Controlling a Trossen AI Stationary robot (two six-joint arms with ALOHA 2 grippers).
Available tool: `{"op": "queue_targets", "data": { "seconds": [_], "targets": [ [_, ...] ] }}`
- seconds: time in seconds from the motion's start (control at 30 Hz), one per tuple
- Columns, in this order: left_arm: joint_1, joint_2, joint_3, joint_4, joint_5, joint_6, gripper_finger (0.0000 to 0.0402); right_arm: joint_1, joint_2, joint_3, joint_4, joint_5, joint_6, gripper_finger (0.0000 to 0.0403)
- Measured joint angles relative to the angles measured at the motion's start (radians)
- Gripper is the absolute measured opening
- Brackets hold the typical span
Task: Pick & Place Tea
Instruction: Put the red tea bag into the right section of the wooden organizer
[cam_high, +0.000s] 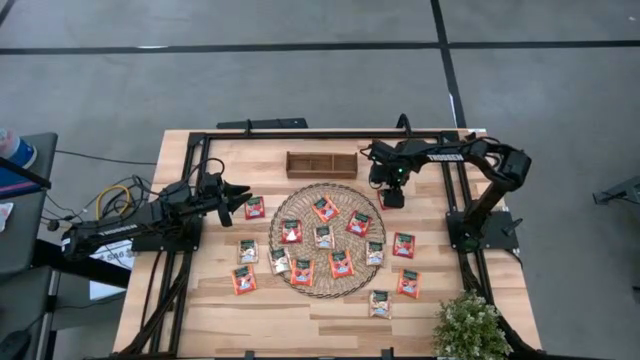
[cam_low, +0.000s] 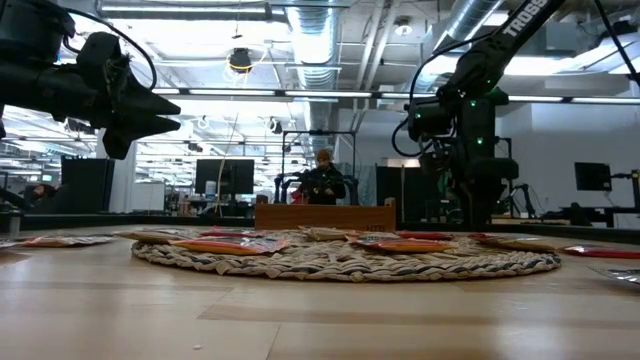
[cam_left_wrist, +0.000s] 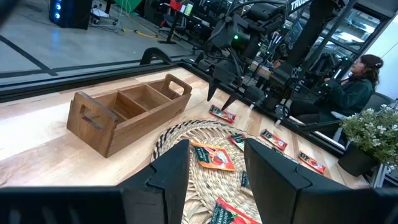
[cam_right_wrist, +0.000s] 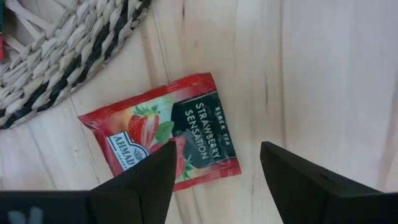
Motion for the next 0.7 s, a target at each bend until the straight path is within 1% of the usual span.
{"op": "queue_targets", "data": {
  "seconds": [0.17,0.43,0.57,0.7],
  "targets": [
    [0.0,0.0,0.0,0.0,0.0,0.0,0.0146,-0.011,0.015,0.0,0.026,-0.002,0.007,0.0223],
    [0.0,0.0,0.0,0.0,0.0,0.0,0.0146,-0.002,0.103,0.011,0.011,0.005,0.032,0.0217],
    [0.0,0.0,0.0,0.0,0.0,0.0,0.0146,0.002,0.102,0.02,0.002,0.007,0.033,0.019],
    [0.0,0.0,0.0,0.0,0.0,0.0,0.0146,-0.013,0.097,0.044,-0.013,0.002,0.032,0.0145]
  ]
}}
